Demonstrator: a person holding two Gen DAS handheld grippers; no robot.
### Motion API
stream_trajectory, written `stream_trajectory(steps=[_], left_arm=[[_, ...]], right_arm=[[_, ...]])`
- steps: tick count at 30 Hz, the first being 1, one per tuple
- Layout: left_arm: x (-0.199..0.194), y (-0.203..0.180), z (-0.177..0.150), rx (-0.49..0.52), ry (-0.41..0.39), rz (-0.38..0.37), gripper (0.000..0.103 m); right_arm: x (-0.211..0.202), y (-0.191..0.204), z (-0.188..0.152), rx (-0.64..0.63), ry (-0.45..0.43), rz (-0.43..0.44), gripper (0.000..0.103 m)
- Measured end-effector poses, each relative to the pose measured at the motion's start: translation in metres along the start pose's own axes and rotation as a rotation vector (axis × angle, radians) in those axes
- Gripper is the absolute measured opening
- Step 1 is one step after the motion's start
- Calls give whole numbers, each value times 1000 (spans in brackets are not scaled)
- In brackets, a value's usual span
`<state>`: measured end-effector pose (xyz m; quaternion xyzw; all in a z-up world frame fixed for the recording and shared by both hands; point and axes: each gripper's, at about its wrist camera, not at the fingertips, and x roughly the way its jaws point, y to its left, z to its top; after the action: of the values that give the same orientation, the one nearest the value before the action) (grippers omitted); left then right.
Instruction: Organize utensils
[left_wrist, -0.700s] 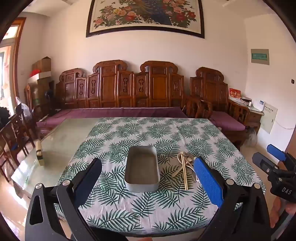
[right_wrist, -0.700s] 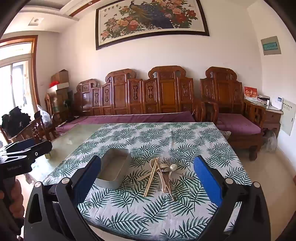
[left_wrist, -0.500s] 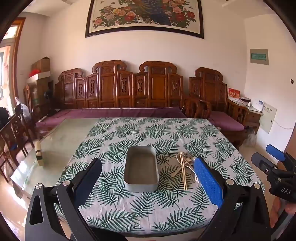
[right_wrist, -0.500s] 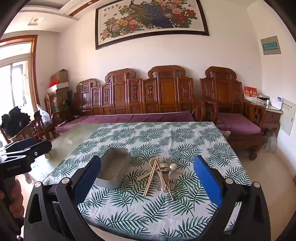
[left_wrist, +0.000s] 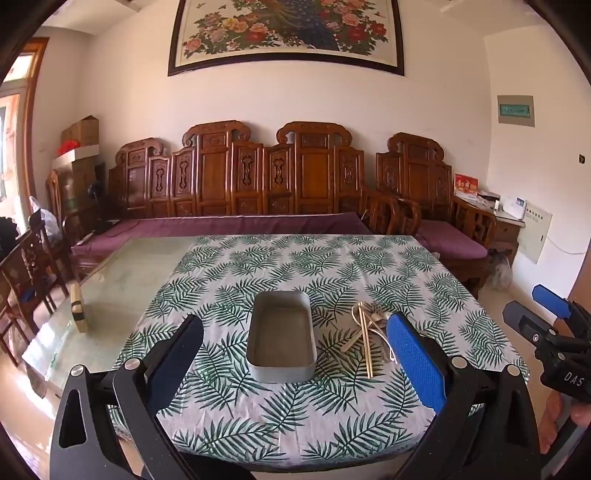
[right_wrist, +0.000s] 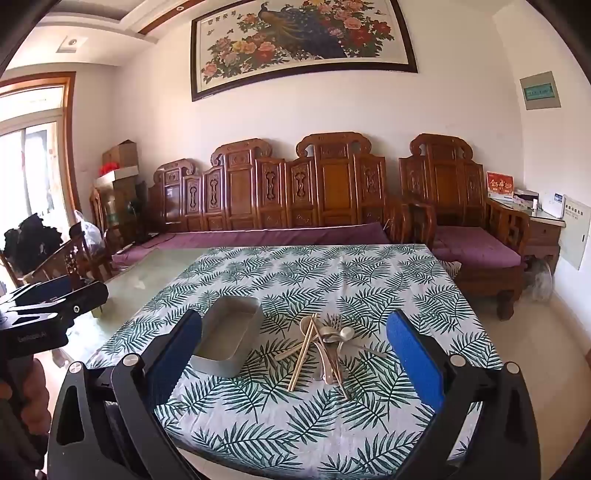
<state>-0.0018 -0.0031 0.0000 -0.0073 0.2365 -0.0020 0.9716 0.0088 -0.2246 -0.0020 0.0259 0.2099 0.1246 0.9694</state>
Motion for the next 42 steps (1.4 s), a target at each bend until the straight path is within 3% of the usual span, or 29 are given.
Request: stream_trajectory(steps=[42], left_arm=[[0,-4,-1,21,1,-8,97]], right_arm=[[1,1,0,-3,0,-1,101]])
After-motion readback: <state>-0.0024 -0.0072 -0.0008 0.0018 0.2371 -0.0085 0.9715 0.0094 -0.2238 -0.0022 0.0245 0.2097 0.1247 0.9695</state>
